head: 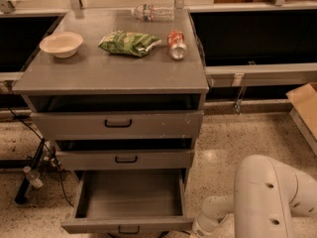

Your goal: Close bottom drawer

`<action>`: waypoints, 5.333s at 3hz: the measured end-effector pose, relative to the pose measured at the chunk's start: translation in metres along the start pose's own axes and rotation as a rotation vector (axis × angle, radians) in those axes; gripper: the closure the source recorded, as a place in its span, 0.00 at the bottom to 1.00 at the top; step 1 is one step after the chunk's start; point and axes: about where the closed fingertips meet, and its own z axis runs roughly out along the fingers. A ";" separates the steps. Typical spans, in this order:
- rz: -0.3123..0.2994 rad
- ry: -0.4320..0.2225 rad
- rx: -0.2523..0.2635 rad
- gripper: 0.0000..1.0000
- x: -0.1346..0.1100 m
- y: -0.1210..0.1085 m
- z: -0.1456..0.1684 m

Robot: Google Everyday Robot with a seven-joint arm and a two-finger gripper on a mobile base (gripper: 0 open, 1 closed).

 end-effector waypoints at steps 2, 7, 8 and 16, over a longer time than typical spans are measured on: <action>-0.073 -0.020 -0.052 1.00 -0.003 0.036 0.002; -0.073 -0.129 0.029 1.00 -0.055 -0.001 0.021; -0.069 -0.147 0.059 1.00 -0.071 -0.016 0.014; -0.058 -0.193 0.135 1.00 -0.147 -0.072 0.013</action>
Offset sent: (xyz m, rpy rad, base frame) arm -0.0450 0.0376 0.0213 0.0946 0.0043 0.1179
